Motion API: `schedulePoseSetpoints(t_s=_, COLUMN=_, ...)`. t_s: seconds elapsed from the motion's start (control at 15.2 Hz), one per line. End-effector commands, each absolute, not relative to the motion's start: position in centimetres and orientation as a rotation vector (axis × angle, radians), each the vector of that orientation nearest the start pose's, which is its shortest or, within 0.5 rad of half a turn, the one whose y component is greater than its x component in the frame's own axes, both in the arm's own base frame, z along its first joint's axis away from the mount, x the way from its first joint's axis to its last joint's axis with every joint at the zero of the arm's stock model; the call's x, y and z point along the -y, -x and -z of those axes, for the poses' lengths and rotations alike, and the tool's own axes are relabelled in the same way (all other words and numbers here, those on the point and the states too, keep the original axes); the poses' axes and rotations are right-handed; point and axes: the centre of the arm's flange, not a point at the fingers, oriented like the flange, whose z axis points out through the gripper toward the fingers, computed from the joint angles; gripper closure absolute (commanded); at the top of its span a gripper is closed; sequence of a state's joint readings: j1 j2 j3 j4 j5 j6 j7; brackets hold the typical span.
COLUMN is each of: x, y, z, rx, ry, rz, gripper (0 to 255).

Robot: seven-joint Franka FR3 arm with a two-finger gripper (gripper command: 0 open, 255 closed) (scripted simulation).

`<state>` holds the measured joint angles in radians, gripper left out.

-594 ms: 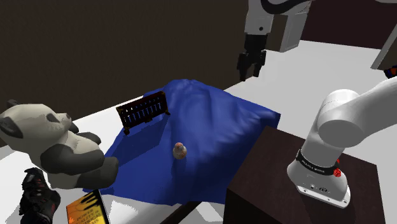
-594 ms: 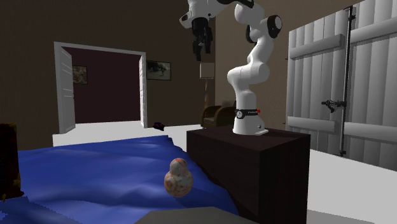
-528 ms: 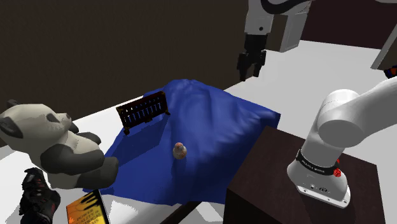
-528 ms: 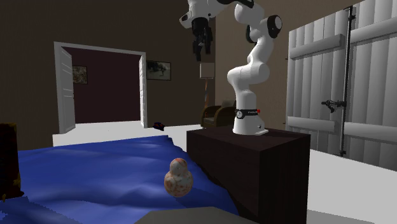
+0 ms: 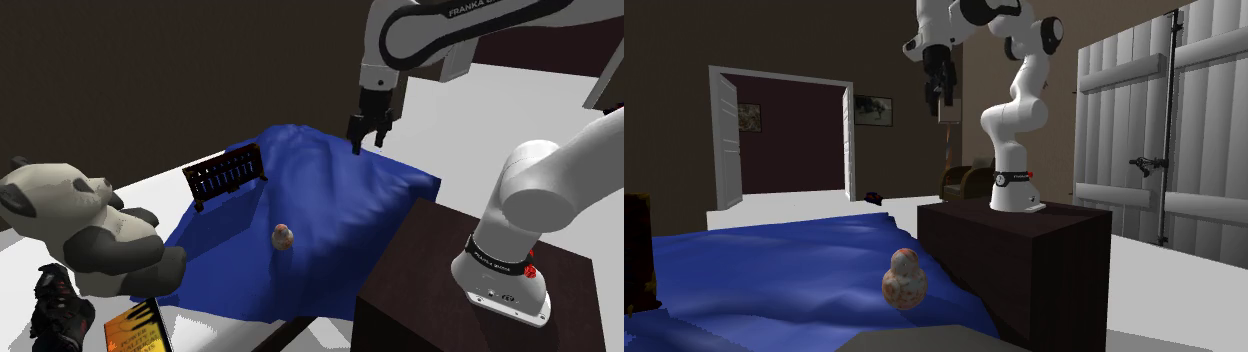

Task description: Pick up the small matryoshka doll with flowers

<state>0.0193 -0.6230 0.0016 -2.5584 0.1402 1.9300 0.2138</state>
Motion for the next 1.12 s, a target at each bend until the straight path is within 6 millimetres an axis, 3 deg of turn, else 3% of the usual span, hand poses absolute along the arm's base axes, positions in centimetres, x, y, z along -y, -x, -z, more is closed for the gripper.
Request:
schedulePoseSetpoints(t_s=0.0, x=-3.0, y=-37.1, z=-45.3, rx=-0.38, ry=2.985, rz=-0.014, gripper=0)
schedulePoseSetpoints(t_s=1.06, x=-12.1, y=-47.2, z=-29.9, rx=-0.492, ry=2.942, rz=0.073, gripper=0)
